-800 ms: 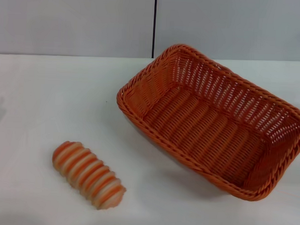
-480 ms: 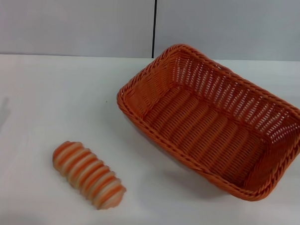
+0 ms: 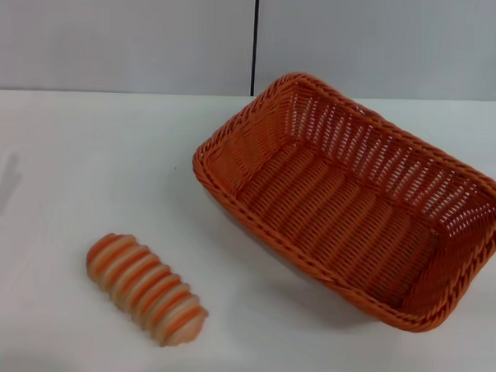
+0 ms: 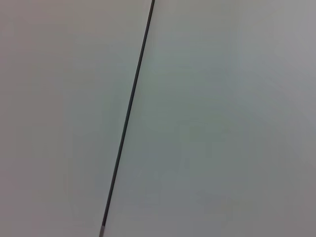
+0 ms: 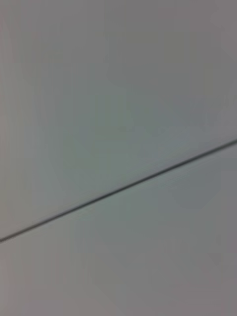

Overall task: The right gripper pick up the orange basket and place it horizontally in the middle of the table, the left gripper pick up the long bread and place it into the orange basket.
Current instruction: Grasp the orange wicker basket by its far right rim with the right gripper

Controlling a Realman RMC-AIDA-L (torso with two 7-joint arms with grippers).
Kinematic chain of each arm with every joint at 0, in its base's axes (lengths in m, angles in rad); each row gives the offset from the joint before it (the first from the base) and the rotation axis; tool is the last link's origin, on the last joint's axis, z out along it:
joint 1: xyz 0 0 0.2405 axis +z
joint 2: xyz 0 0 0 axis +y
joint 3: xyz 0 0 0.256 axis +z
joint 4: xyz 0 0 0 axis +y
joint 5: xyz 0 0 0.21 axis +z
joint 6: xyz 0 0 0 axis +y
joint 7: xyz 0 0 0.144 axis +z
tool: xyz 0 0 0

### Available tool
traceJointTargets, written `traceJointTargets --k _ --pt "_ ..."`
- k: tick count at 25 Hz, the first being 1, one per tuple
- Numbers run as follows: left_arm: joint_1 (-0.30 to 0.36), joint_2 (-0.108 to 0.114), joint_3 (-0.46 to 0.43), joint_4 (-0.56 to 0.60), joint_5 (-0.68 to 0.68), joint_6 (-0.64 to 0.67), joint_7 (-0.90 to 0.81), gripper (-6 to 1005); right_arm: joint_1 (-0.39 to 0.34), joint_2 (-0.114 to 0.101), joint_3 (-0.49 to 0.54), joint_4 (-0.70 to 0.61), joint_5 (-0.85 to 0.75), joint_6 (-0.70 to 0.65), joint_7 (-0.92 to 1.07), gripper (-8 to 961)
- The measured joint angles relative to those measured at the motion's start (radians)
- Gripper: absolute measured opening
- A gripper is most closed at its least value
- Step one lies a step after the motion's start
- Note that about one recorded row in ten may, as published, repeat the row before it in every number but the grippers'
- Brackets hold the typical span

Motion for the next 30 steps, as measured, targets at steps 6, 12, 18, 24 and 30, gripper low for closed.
traceJointTargets --k 6,12,18,24,30 --pt "0.013 0.002 0.000 0.022 -0.001 -0.008 -0.002 820 -0.067 0.004 0.000 0.207 -0.137 -0.042 0.217 677" --pt "0.013 0.001 -0.010 0.023 0.001 -0.027 -0.035 817 -0.013 0.000 -0.008 0.438 -0.503 -0.069 0.506 674" --pt "-0.007 0.001 -0.007 0.024 0.004 -0.061 -0.031 815 0.113 -0.034 -0.058 0.620 -0.851 0.033 0.823 670" --pt "-0.009 0.001 -0.006 0.025 0.005 -0.078 -0.028 813 0.317 -0.115 -0.167 0.663 -1.208 0.205 1.063 666" --pt "-0.016 0.002 -0.004 0.039 0.006 -0.114 -0.028 811 0.483 -0.165 -0.207 0.525 -1.281 0.333 1.069 662"
